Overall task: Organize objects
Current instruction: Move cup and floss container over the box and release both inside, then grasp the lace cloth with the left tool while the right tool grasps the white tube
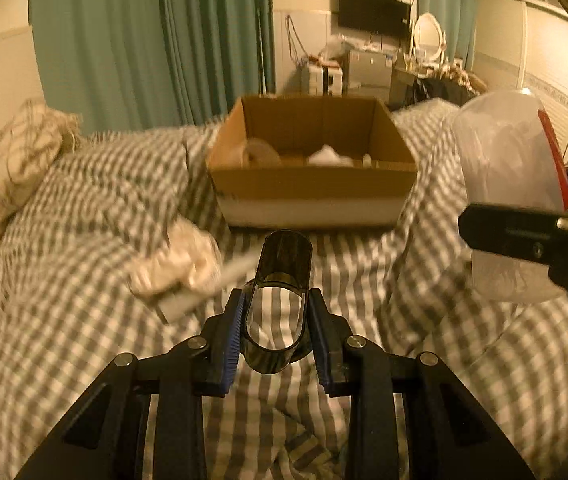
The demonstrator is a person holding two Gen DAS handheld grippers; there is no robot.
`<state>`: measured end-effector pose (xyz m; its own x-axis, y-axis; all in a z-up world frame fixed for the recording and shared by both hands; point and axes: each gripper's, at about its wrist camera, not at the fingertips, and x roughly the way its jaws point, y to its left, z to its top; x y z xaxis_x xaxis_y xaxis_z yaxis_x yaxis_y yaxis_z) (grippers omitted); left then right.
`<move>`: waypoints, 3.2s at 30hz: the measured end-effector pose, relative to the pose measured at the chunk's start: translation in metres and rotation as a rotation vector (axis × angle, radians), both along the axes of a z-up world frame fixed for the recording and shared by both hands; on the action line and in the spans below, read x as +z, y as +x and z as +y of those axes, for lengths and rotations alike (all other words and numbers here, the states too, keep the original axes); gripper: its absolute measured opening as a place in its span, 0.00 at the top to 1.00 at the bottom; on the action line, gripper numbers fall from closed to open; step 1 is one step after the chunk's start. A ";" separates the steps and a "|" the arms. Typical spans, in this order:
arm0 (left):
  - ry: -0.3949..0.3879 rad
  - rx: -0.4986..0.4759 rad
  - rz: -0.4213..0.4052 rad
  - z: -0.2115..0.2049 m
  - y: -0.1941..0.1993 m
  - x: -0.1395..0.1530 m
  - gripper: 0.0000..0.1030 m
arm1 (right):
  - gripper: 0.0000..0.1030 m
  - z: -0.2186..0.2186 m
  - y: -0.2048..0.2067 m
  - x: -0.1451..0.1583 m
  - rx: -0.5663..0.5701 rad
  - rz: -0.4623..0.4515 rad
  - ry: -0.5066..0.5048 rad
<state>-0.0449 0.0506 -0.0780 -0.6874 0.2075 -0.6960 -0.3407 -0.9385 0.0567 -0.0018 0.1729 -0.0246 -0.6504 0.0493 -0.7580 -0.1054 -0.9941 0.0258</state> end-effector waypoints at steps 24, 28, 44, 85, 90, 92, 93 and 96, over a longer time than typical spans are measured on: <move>0.050 -0.008 0.208 0.054 -0.154 0.099 0.71 | 0.33 0.085 -0.126 0.087 -0.062 0.134 0.129; 0.037 -0.007 0.168 0.065 -0.178 0.082 0.71 | 0.33 0.100 -0.150 0.070 -0.063 0.107 0.111; 0.047 -0.035 0.150 0.076 -0.191 0.061 0.26 | 0.23 0.128 -0.157 0.030 -0.122 0.096 0.030; -0.033 0.183 0.053 -0.057 -0.068 -0.007 0.00 | 0.00 0.020 -0.034 -0.022 -0.164 0.098 0.043; -0.066 0.174 0.000 -0.045 -0.089 -0.033 0.00 | 0.00 0.025 -0.043 -0.047 -0.155 0.055 0.014; -0.071 0.172 -0.025 -0.041 -0.101 -0.043 0.00 | 0.00 0.026 -0.045 -0.052 -0.151 0.050 0.005; -0.079 0.176 -0.032 -0.039 -0.107 -0.048 0.00 | 0.00 0.025 -0.046 -0.054 -0.149 0.044 0.004; -0.072 0.191 -0.085 -0.039 -0.123 -0.064 0.09 | 0.00 0.024 -0.051 -0.060 -0.143 0.022 0.005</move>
<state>-0.1678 0.0118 -0.1423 -0.6475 0.0269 -0.7616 -0.1640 -0.9809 0.1048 -0.0531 0.1969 -0.0844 -0.6526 0.1468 -0.7434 -0.2458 -0.9690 0.0245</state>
